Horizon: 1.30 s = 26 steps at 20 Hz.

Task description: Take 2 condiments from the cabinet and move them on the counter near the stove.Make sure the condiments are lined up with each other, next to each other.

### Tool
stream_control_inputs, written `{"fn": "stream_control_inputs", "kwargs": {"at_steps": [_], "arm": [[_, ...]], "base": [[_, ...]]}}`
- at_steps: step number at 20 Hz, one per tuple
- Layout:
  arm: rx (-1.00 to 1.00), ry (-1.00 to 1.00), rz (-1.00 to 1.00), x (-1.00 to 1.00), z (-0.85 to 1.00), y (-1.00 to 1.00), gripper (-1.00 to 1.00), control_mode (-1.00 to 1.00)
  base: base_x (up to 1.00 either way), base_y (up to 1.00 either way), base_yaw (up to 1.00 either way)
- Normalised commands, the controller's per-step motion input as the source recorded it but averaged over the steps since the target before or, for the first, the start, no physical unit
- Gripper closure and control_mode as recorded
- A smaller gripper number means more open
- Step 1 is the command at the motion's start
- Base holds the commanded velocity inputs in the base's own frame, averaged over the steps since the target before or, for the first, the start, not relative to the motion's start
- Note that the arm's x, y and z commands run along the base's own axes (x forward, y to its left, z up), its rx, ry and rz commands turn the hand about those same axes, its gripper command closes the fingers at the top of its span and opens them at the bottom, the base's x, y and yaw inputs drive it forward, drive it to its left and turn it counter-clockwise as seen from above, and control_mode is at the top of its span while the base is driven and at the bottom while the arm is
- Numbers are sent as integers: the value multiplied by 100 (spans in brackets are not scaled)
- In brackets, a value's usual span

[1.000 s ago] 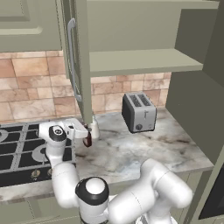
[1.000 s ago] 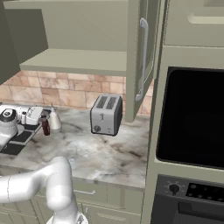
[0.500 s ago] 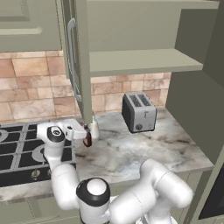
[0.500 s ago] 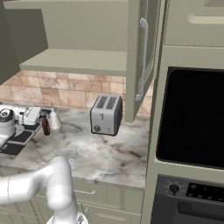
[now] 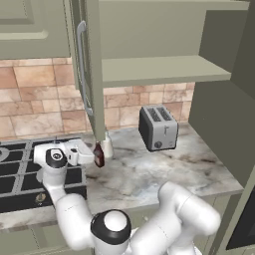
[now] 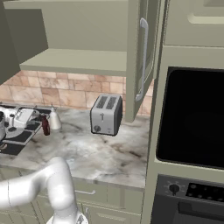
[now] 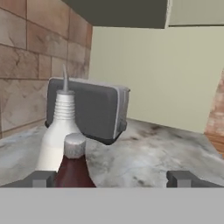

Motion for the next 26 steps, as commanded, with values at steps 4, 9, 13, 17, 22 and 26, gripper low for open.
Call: {"fn": "stream_control_inputs", "kwargs": {"at_steps": [4, 9, 13, 17, 22, 26], "arm": [[1, 0, 4, -46, 18, 12, -100, -100], [0, 0, 9, -68, 10, 2, -100, -100], [2, 0, 13, -82, 11, -1, -100, -100], [6, 11, 15, -63, 10, -3, -100, -100], [10, 22, 17, -43, 18, -4, -100, -100], [12, 28, 17, -21, 29, -6, -100, -100]], "base": [[0, 0, 0], [0, 0, 0], [0, 0, 0], [0, 0, 0], [0, 0, 0], [0, 0, 0]]}}
